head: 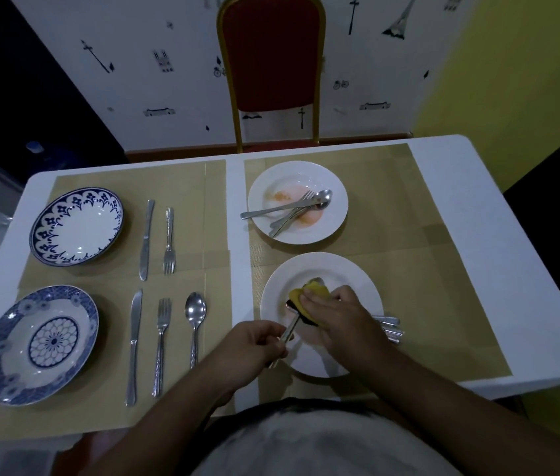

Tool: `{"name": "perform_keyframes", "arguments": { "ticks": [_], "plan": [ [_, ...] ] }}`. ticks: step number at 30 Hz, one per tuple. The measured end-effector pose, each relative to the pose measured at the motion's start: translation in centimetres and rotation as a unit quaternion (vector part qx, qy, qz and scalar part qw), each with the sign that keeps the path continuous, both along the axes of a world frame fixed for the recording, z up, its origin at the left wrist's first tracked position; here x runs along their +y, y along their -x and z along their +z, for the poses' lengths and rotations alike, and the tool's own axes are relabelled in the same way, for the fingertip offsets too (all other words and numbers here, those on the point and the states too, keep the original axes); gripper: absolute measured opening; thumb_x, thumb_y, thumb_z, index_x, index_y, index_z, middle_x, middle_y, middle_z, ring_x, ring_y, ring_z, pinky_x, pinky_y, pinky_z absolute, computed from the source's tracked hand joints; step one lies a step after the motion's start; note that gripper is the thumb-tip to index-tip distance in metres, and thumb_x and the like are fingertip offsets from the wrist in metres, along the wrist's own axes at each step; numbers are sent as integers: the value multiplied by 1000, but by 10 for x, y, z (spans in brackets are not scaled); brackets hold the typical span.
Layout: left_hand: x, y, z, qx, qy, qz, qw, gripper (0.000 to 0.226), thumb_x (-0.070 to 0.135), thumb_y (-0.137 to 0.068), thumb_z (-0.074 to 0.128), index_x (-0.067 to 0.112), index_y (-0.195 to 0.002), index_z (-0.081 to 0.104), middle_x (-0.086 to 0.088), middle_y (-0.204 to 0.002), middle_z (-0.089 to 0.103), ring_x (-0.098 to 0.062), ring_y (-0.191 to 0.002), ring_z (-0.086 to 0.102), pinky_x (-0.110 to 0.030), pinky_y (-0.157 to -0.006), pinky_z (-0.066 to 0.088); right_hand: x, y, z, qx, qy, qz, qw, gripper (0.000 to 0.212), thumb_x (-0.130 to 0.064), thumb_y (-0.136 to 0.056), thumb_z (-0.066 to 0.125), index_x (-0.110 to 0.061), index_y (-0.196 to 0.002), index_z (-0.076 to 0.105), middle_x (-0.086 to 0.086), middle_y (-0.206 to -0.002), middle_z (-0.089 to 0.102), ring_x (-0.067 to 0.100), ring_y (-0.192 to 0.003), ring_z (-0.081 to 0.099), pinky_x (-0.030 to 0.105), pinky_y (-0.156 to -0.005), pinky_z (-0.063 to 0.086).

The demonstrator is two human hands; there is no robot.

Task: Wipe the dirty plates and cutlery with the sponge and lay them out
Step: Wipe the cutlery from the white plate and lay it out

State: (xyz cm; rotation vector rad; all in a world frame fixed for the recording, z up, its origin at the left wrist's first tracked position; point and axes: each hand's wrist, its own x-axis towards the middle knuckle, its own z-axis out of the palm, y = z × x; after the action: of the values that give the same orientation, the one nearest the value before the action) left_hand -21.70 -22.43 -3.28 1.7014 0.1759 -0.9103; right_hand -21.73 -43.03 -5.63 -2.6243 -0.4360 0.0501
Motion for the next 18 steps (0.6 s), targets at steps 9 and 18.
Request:
{"name": "perform_keyframes", "arguments": {
  "ticks": [9,18],
  "plan": [
    [-17,7,0,164,31,143,976,23,-6,-94,45,-2,-106,65,-7,-67,51,-14,-55,44,-23,-52,35,-31,-24,-5,44,-77,-195,977,66,11,-77,47,-21,-134,53,-7,-118,57,15,-97,37,22,-85,36],
    [-21,4,4,120,0,102,988,32,19,-107,40,7,-110,69,-5,-69,57,-16,-60,51,-25,-57,44,-12,-8,8,-12,-137,-138,981,68,5,-74,55,-25,-135,52,-20,-129,51,19,-99,47,27,-91,43]
  ]
}}
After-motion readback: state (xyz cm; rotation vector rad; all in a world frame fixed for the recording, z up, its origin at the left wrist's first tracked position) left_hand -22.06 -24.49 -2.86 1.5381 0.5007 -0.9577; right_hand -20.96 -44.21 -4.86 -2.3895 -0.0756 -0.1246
